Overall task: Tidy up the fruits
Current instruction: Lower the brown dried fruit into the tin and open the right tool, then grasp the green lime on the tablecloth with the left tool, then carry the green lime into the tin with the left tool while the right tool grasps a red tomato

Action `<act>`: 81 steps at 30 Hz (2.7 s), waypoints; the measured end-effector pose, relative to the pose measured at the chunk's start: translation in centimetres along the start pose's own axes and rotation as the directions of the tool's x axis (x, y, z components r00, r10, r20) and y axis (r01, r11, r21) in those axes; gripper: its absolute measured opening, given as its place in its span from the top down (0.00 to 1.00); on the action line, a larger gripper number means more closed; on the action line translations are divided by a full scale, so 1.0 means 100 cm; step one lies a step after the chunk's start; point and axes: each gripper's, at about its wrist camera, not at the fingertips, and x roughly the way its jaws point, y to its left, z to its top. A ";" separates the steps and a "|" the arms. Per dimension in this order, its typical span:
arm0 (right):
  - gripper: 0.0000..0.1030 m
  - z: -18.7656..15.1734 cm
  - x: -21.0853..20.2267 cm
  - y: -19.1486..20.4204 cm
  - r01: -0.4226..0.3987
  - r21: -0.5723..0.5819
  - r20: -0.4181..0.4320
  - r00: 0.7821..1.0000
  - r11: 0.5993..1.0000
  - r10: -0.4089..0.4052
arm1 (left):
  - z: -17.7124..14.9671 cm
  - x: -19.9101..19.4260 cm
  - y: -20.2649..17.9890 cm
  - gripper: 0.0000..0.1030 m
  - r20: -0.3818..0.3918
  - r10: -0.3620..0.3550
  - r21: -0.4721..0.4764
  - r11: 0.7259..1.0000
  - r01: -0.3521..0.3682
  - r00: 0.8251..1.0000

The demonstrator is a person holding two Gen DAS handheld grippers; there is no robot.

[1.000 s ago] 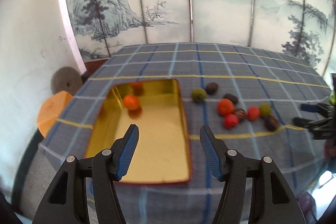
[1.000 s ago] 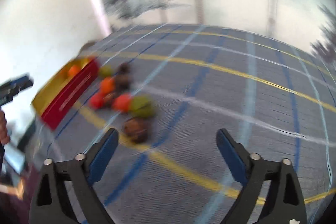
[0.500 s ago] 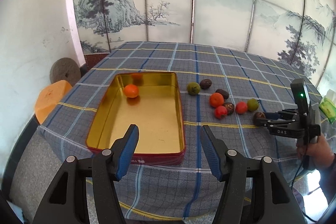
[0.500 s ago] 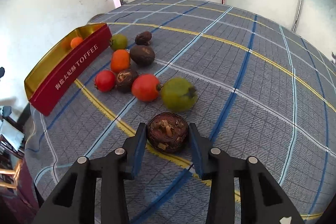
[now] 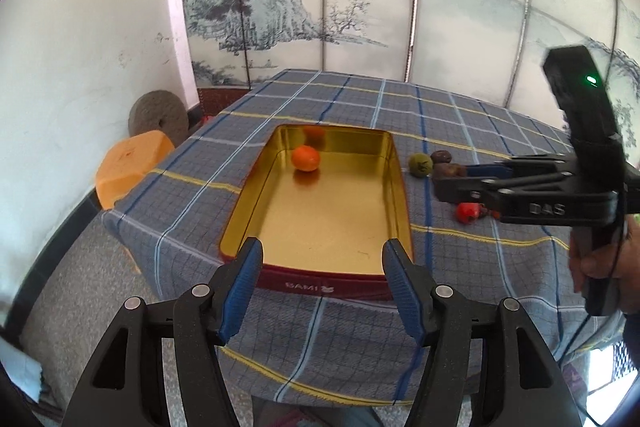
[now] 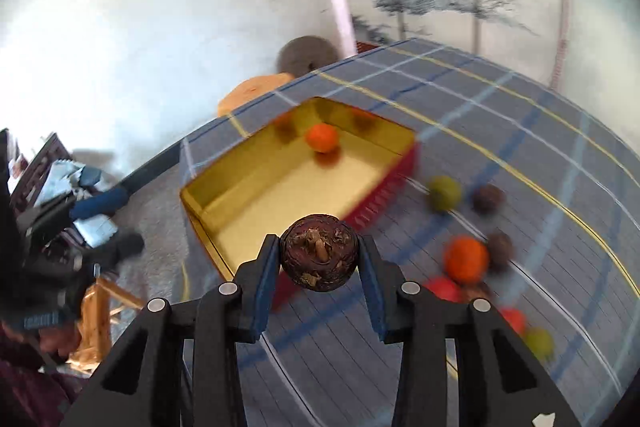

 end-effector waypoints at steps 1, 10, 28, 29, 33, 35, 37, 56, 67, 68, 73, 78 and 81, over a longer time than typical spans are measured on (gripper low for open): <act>0.64 0.006 0.010 0.004 -0.015 -0.002 -0.013 1.000 1.000 0.015 | 0.000 0.002 0.003 0.38 -0.007 0.006 -0.007 1.000 -0.006 1.000; 0.64 0.037 0.095 0.026 -0.049 -0.005 -0.132 0.990 0.999 0.048 | -0.008 0.013 0.018 0.37 -0.058 0.055 -0.026 0.998 -0.056 0.997; 0.27 -0.001 -0.009 -0.024 -0.016 0.128 0.208 0.978 0.992 -0.011 | -0.004 0.011 0.004 0.35 -0.042 -0.020 0.041 0.999 0.022 0.999; 0.27 -0.021 -0.028 -0.039 0.050 0.138 0.206 0.976 0.989 -0.078 | -0.003 0.010 -0.002 0.35 -0.043 -0.057 0.058 0.997 0.059 0.997; 0.31 -0.083 -0.068 -0.098 0.322 0.173 0.111 0.933 0.931 -0.343 | 0.009 0.008 -0.031 0.35 -0.049 -0.165 0.146 0.975 0.170 0.985; 0.36 -0.115 -0.084 -0.131 0.446 0.194 0.039 0.887 0.874 -0.461 | 0.021 0.010 -0.047 0.35 -0.059 -0.198 0.185 0.961 0.206 0.978; 0.38 -0.137 -0.096 -0.156 0.503 0.237 -0.004 0.856 0.831 -0.517 | 0.037 0.016 -0.063 0.35 -0.079 -0.241 0.215 0.943 0.253 0.967; 0.32 -0.185 -0.133 -0.215 0.365 0.472 0.052 0.897 0.802 -0.439 | 0.128 0.219 -0.159 0.41 -0.457 -0.242 0.610 0.615 0.499 0.856; 0.28 -0.185 -0.128 -0.218 0.345 0.478 0.036 0.911 0.808 -0.411 | 0.105 0.257 -0.162 0.66 -0.492 -0.168 0.578 0.670 0.465 0.854; 0.27 -0.185 -0.128 -0.219 0.346 0.480 0.035 0.911 0.806 -0.411 | 0.104 0.251 -0.161 0.66 -0.466 -0.160 0.573 0.694 0.435 0.870; 0.24 -0.185 -0.126 -0.220 0.356 0.481 0.023 0.909 0.801 -0.417 | 0.106 0.194 -0.145 0.66 -0.327 -0.203 0.440 0.832 0.339 0.923; 0.22 -0.185 -0.124 -0.221 0.370 0.485 0.009 0.904 0.793 -0.427 | 0.091 0.134 -0.126 0.65 -0.256 -0.213 0.295 0.912 0.286 0.943; 0.19 -0.184 -0.122 -0.221 0.380 0.480 -0.003 0.902 0.790 -0.432 | 0.076 0.102 -0.115 0.65 -0.230 -0.219 0.236 0.933 0.272 0.948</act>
